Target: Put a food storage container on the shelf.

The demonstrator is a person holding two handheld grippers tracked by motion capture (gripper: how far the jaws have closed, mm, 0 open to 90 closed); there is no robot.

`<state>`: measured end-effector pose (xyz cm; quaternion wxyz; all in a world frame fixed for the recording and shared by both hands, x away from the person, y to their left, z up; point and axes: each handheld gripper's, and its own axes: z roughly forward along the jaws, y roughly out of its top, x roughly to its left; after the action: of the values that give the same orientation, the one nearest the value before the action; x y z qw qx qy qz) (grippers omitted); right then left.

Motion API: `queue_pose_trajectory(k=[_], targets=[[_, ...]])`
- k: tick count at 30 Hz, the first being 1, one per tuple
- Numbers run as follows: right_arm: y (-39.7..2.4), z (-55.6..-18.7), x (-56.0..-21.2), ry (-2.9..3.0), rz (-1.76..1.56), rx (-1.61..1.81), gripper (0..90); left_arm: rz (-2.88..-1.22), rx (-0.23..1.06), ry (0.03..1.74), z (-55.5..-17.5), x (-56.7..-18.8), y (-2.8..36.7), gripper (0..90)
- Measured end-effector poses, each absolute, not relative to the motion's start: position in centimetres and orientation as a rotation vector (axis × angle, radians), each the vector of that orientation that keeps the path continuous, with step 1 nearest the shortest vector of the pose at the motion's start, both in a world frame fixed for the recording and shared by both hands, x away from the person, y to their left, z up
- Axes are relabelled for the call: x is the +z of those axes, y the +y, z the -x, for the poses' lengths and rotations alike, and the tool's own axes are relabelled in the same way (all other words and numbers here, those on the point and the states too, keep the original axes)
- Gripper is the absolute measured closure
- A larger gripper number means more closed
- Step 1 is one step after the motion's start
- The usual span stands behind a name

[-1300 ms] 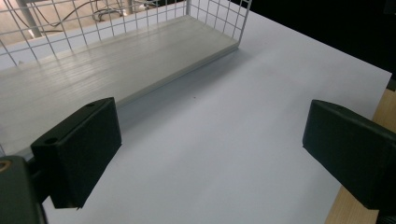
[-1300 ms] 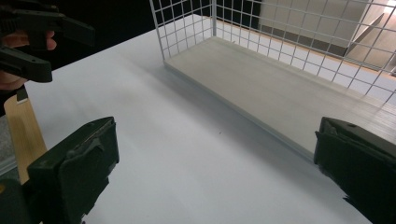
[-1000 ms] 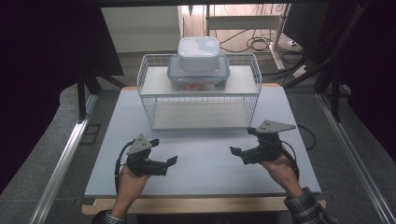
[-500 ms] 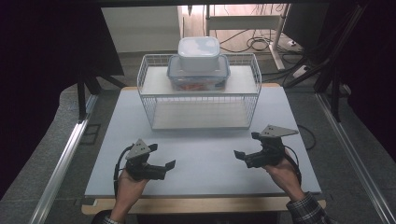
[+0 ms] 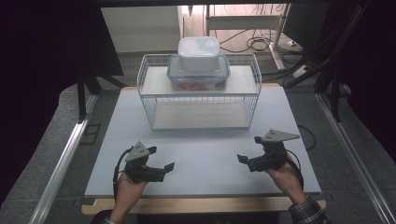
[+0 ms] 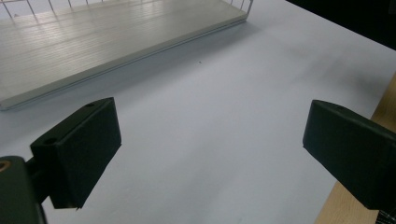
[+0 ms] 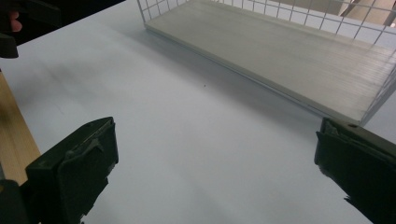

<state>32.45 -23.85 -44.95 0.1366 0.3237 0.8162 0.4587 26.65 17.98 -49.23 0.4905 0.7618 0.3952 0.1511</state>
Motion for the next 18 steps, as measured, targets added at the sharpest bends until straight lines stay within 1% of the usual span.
queue_pose_trajectory(k=[18], targets=[[-25.2, -31.8, -46.4, 2.37, -0.975, 1.286, 0.0, -1.882, 0.378, 0.983, -26.1, -50.1, 18.4, 3.7]])
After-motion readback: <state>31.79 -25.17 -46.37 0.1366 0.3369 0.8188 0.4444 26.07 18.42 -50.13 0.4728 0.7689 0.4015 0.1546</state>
